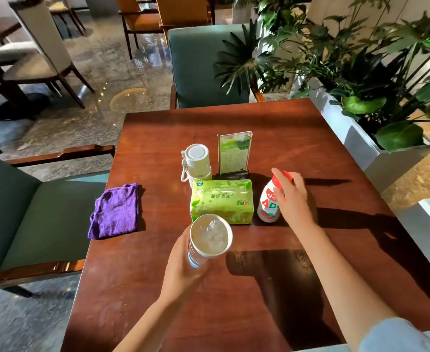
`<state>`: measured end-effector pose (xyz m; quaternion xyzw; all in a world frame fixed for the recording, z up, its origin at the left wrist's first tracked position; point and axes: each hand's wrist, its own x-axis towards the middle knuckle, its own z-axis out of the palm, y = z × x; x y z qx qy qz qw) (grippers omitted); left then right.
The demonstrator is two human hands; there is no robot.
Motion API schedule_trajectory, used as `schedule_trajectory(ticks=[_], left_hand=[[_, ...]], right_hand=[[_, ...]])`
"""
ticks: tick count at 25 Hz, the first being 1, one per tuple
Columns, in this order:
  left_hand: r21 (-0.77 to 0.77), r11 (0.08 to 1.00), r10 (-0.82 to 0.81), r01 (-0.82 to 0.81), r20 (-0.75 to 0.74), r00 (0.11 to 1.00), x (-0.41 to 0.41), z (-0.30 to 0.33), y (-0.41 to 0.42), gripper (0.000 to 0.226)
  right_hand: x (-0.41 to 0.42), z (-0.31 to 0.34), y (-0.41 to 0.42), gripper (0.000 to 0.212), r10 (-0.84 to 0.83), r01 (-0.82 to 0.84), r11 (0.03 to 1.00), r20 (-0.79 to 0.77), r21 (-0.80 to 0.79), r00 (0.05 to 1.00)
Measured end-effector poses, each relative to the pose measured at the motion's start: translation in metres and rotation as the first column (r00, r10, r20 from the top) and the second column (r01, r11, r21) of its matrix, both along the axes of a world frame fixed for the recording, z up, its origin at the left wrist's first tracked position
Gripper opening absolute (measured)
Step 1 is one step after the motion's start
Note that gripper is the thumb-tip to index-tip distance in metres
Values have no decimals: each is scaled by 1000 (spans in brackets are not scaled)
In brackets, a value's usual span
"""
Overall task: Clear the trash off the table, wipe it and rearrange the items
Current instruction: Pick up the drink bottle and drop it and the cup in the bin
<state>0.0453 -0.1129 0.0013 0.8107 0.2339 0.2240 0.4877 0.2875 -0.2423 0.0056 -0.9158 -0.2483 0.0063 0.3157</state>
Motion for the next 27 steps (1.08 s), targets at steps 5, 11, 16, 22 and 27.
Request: schedule_trajectory(ticks=[5, 11, 16, 22, 27], left_hand=[[-5, 1000, 23, -23, 12, 1000, 1, 5, -4, 83], [-18, 999, 51, -50, 50, 997, -8, 6, 5, 85], [-51, 991, 131, -126, 104, 986, -56, 2, 29, 81], [-115, 962, 264, -248, 149, 953, -171, 0, 78, 79], [-34, 957, 289, -287, 124, 949, -280, 8, 116, 74]], right_hand=[[-24, 1, -12, 51, 92, -101, 993, 124, 64, 988], [-78, 36, -21, 63, 201, -230, 972, 363, 39, 910], [-151, 69, 4, 54, 284, -327, 945, 449, 20, 847], [-259, 62, 72, 49, 402, -479, 869, 387, 126, 830], [-359, 58, 125, 51, 412, -497, 852, 377, 164, 830]])
